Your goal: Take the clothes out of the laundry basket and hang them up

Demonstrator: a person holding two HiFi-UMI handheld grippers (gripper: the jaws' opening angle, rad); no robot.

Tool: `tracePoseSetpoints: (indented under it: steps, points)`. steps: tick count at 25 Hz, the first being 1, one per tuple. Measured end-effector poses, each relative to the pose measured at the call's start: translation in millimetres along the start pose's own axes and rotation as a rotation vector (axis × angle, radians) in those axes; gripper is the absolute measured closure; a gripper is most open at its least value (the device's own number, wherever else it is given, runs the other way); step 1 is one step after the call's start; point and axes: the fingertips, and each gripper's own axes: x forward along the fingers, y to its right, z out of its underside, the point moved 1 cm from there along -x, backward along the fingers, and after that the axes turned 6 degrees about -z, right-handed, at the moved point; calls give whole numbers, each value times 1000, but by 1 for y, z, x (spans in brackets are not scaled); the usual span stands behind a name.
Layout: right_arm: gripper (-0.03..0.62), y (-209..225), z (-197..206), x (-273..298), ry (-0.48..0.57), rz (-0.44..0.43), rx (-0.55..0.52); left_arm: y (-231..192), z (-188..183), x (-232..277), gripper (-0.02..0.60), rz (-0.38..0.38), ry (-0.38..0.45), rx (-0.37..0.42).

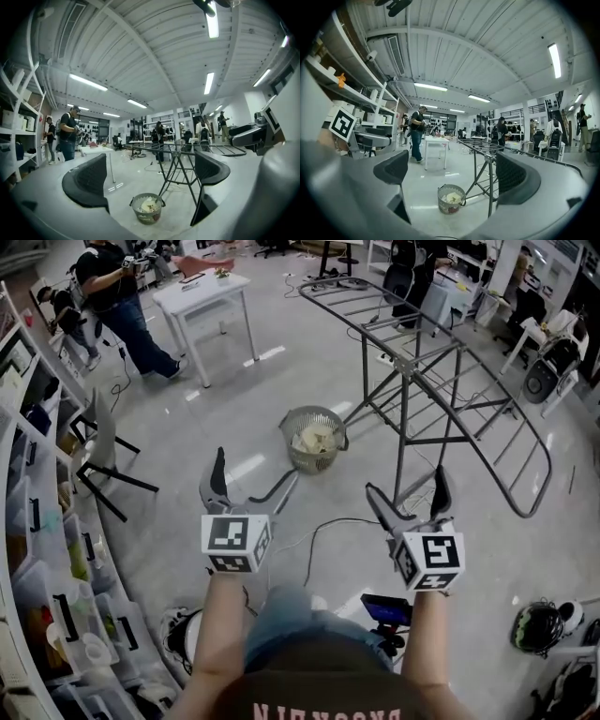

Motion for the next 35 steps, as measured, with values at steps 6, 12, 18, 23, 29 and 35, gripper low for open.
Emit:
tracePoseSetpoints:
  steps: [6, 12, 18, 23, 29, 35]
  points:
    - [25, 14, 16, 11, -34, 6, 21, 2, 4, 22, 14, -4, -9, 10]
    - [25, 33, 26, 28, -41, 34, 37, 0, 13, 54, 14, 3, -20, 15]
    - [26, 39, 39, 72, -73, 44, 59, -20, 25, 102, 14, 30, -46, 24]
    - [26, 51, 39, 136, -80, 50, 101, -49, 32, 166, 14, 58, -66, 17]
    - [26, 59, 38, 216, -111, 69, 105, -92, 49, 246, 14, 91, -110, 0]
    - [28, 70, 42, 293, -166, 90, 106, -131, 68, 320, 14, 118, -168, -20]
